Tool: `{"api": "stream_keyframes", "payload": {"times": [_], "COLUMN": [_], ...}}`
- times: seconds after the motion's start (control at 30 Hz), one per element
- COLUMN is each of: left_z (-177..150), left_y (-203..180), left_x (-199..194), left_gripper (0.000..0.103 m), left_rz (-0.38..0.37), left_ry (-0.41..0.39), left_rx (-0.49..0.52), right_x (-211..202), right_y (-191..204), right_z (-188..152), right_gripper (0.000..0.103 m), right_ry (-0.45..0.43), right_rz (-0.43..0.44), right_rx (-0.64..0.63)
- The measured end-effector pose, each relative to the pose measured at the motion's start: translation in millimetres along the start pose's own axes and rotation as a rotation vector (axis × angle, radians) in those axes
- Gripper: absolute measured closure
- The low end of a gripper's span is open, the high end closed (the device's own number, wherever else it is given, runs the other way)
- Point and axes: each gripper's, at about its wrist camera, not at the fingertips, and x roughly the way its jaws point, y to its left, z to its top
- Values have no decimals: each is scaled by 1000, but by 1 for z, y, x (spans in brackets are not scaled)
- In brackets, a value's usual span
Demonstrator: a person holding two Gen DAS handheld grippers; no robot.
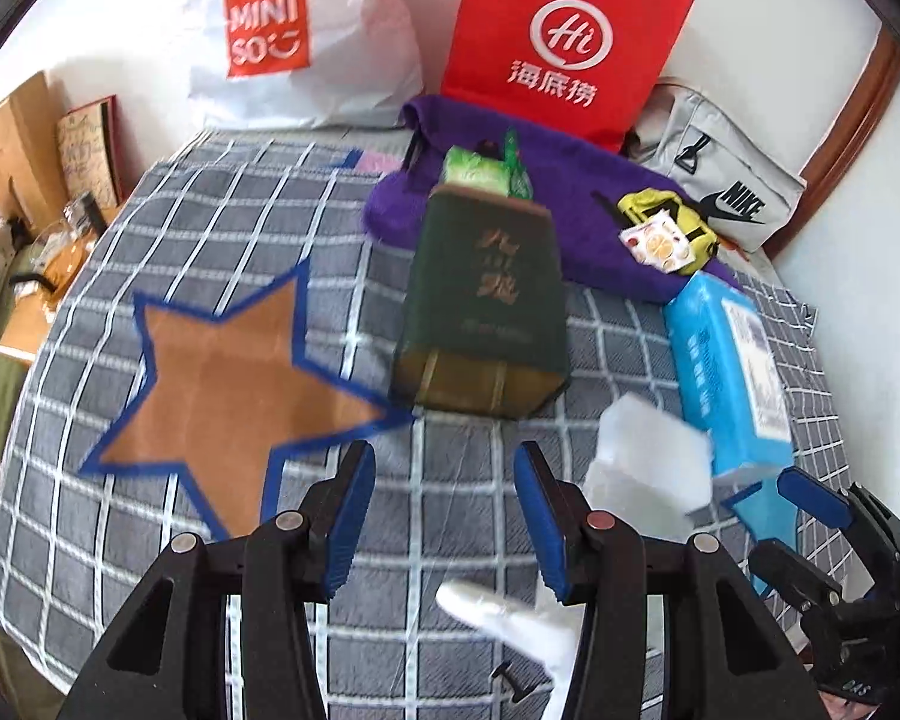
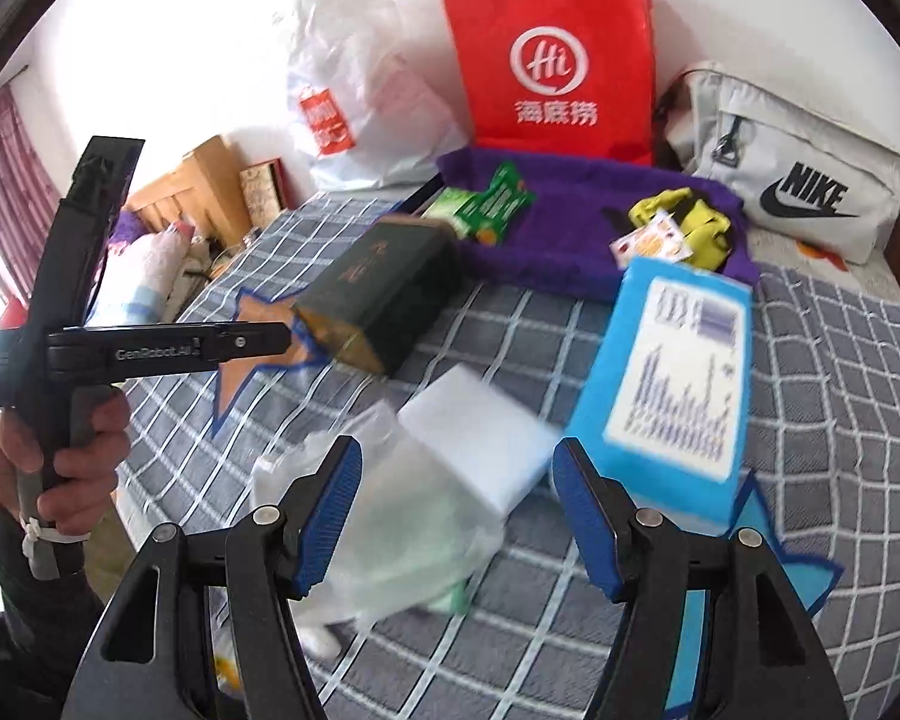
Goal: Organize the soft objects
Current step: 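Move both tools back over the pile of items, then close the right tool on the white mesh bag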
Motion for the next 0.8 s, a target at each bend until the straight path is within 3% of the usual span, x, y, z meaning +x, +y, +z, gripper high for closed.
{"api": "stream_keyframes", "payload": {"times": [0.37, 0.53, 0.57, 0.63, 0.67, 0.7, 0.8], "left_z": [-48, -57, -58, -60, -61, -61, -61], "left_y": [28, 40, 42, 46, 47, 48, 47], "left_x": [-7, -7, -7, -8, -8, -8, -9], "left_gripper": [57, 57, 57, 57, 56, 56, 56], "left_rz": [-40, -85, -91, -87, -85, -85, -96], "left_ry": [5, 17, 19, 14, 13, 12, 10], "left_rx": [-46, -83, -93, -104, -105, -107, -109], "right_x": [28, 46, 48, 47, 46, 45, 37], "right_y": [51, 59, 56, 50, 48, 45, 42], "right_z": [-45, -49, -48, -47, -46, -45, -43], "right_gripper": [37, 37, 41, 65, 83, 91, 97], "right_ry": [38, 43, 51, 51, 56, 61, 30], "right_rz": [-14, -141, -137, -99, -83, -64, -78], "right_rx": [-115, -155, -143, -106, -94, -78, -73]}}
